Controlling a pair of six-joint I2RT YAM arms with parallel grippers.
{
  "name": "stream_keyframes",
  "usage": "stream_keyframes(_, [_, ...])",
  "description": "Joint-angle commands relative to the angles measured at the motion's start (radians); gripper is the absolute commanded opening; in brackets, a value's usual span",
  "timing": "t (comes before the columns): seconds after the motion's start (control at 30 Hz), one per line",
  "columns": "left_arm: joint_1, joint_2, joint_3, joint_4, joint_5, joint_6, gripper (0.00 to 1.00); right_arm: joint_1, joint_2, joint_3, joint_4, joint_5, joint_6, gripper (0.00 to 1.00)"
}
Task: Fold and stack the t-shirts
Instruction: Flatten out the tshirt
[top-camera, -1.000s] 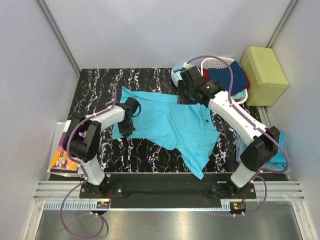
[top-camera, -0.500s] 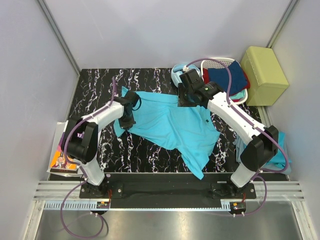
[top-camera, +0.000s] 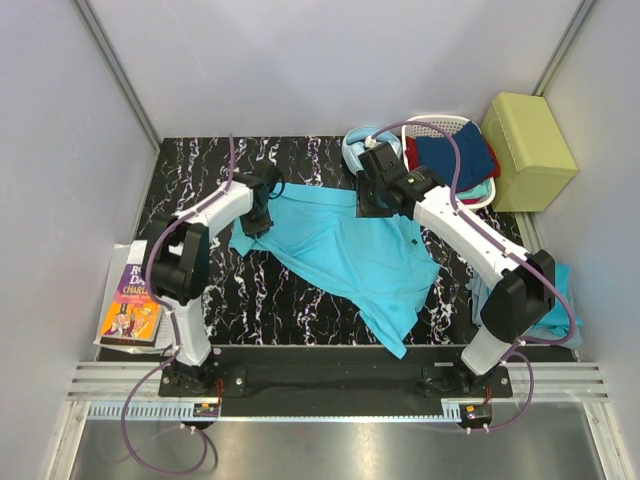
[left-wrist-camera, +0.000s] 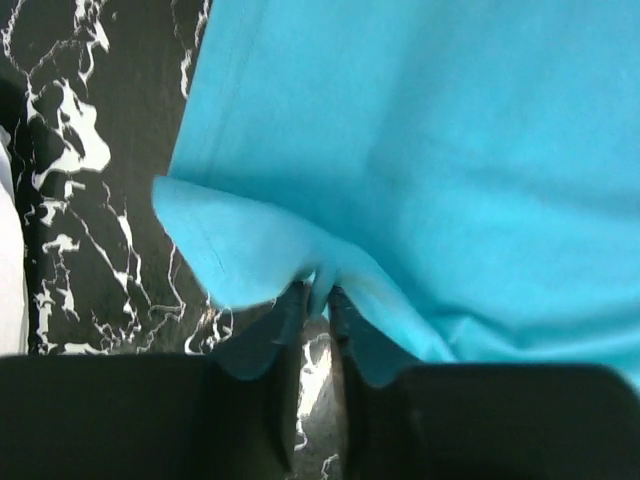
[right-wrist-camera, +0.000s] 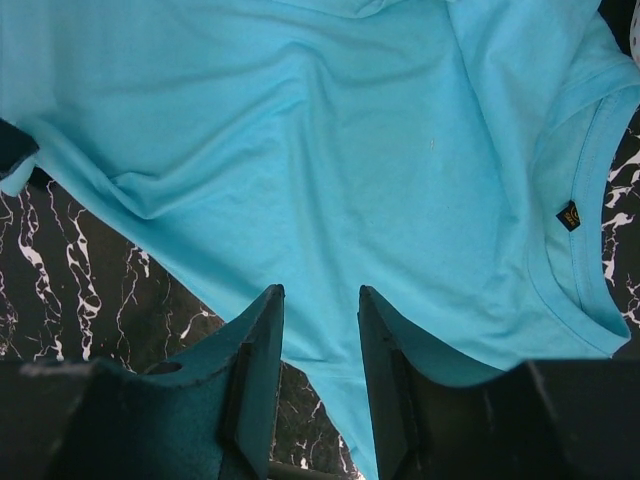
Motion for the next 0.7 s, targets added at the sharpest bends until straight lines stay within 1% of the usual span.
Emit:
stream_keyframes(0.0, [0.029, 0.062, 0.102, -0.002, -0.061, 0.018, 0.39, 0.008, -0.041, -0.008, 0.031, -0.017, -0.006, 0.43])
stream_keyframes(0.07, [0.034, 0.072, 0.134, -0.003, -0.093, 0.019, 0.51, 0.008, -0.039, -0.017, 0.033, -0.023, -0.005, 0.43])
stream_keyframes(0.1, [0.035, 0.070, 0.145, -0.014, -0.098, 0.023, 0.59, 0.008, -0.039, -0.017, 0.033, -0.026, -0.003, 0.43])
stream_keyframes(0.17, [0.034, 0.037, 0.149, -0.017, -0.115, 0.021, 0.63, 0.008, -0.041, -0.027, 0.036, -0.031, -0.002, 0.43])
stream_keyframes(0.27, [0.034, -0.034, 0.096, -0.013, -0.117, 0.010, 0.63, 0.008, -0.038, -0.031, 0.040, -0.034, -0.002, 0.43])
stream_keyframes(0.47, [0.020, -0.184, -0.131, 0.000, -0.045, -0.046, 0.61, 0.008, -0.036, -0.042, 0.051, -0.035, 0.003, 0.43])
stream_keyframes(0.5, [0.015, -0.200, -0.188, 0.009, -0.040, -0.059, 0.61, 0.008, -0.033, -0.044, 0.053, -0.035, 0.001, 0.43])
stream_keyframes(0.6, [0.006, -0.232, -0.269, 0.029, -0.017, -0.077, 0.60, 0.008, -0.027, -0.045, 0.054, -0.043, 0.001, 0.43])
stream_keyframes(0.67, [0.003, -0.234, -0.291, 0.039, -0.005, -0.079, 0.60, 0.006, -0.026, -0.048, 0.056, -0.046, 0.003, 0.43])
